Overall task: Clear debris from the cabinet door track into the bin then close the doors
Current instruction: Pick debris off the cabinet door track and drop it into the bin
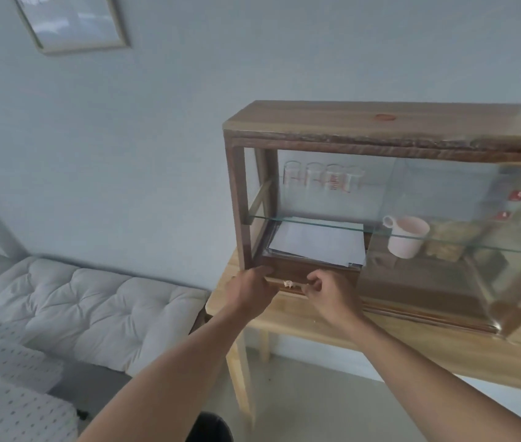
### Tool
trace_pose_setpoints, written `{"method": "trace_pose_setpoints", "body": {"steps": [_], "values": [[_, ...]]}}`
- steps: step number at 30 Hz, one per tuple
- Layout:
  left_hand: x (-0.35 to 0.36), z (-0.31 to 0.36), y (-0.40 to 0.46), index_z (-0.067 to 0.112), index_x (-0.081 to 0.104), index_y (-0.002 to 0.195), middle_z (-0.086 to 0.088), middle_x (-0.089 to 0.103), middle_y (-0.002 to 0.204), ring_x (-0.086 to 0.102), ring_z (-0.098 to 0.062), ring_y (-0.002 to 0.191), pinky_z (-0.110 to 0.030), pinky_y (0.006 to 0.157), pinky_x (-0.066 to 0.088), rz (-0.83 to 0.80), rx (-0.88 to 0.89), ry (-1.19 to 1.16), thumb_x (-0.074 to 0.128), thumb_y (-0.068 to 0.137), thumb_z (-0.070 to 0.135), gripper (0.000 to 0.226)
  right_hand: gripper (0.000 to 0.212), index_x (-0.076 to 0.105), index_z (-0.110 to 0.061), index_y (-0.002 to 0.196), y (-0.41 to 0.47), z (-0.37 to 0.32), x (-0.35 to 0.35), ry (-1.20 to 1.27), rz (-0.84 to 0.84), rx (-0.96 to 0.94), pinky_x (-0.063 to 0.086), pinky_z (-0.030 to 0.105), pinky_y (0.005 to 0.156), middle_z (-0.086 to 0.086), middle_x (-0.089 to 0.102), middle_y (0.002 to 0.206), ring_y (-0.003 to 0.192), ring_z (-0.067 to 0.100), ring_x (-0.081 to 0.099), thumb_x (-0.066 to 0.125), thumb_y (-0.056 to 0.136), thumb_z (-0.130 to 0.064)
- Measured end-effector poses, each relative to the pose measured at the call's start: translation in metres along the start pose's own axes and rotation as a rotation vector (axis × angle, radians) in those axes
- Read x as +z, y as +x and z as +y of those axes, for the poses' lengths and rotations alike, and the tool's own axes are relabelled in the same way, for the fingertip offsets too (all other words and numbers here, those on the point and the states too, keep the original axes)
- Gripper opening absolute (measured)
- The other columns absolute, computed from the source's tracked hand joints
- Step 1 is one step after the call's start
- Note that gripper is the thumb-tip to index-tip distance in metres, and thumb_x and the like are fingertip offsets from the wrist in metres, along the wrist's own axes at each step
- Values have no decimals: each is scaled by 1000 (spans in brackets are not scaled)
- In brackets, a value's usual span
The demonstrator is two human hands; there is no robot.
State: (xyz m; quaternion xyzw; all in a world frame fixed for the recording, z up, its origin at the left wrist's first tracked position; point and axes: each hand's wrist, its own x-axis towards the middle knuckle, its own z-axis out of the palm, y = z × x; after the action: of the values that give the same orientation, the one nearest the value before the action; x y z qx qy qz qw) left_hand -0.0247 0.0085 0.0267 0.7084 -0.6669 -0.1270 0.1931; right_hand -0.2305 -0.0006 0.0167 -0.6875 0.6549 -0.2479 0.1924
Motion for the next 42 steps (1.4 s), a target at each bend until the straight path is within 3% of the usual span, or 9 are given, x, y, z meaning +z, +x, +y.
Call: {"method": "trace_pose_setpoints", "body": {"steps": [4,8,13,19,25,29,35,39,42], "values": [[26,20,14,46,72,120,13,80,97,73,-24,100,-34,78,56,7,37,5,68,89,58,34,31,75,-26,118,5,12,3,-49,-13,22,58,37,87,-6,79,110,107,22,72,68,94,-44],[45,28,20,41,77,112,5,80,99,73,-29,97,-41,80,60,-5,41,45,64,90,52,28,28,75,-32,114,8,16,7,-111,-63,17,59,37,80,-7,81,104,104,26,74,62,92,-45],[56,26,22,32,80,102,2,79,96,73,-31,94,-38,75,58,27,27,60,62,94,45,24,26,74,-34,115,11,17,12,-112,-42,32,59,37,82,-8,81,104,104,26,74,65,93,-45],[51,20,20,30,80,105,3,80,101,71,-29,96,-38,75,57,39,15,-23,64,98,36,19,10,75,-36,97,11,16,13,-54,-19,56,56,33,71,-13,77,85,90,21,74,69,91,-41],[34,4,9,30,80,101,5,79,99,70,-27,94,-36,75,57,74,-28,-62,63,98,31,18,10,73,-34,95,3,9,15,-14,-19,65,54,33,70,-15,76,79,86,18,73,68,93,-42],[21,-10,-5,31,80,100,4,78,101,69,-26,93,-32,67,49,93,-51,-67,62,99,32,18,12,72,-32,91,-4,1,18,-2,-44,46,57,35,69,-13,75,76,81,18,72,67,94,-43],[1,-37,-31,30,80,98,6,78,98,70,-25,91,-38,75,60,102,-104,-69,59,97,30,20,13,74,-34,93,-19,-20,30,-12,-75,29,43,31,65,-13,76,93,88,20,72,68,92,-46],[-8,-61,-53,29,80,99,10,78,99,70,-21,92,-31,67,51,115,-131,-74,59,97,29,20,15,69,-35,85,-35,-37,46,20,-142,15,44,31,65,-14,73,84,83,19,70,67,92,-49],[-13,-86,-71,29,80,98,9,78,97,69,-19,92,-31,67,50,124,-183,-70,59,96,30,22,14,73,-35,91,-49,-53,64,16,-192,-21,45,31,66,-15,73,86,84,18,69,68,92,-48]]}}
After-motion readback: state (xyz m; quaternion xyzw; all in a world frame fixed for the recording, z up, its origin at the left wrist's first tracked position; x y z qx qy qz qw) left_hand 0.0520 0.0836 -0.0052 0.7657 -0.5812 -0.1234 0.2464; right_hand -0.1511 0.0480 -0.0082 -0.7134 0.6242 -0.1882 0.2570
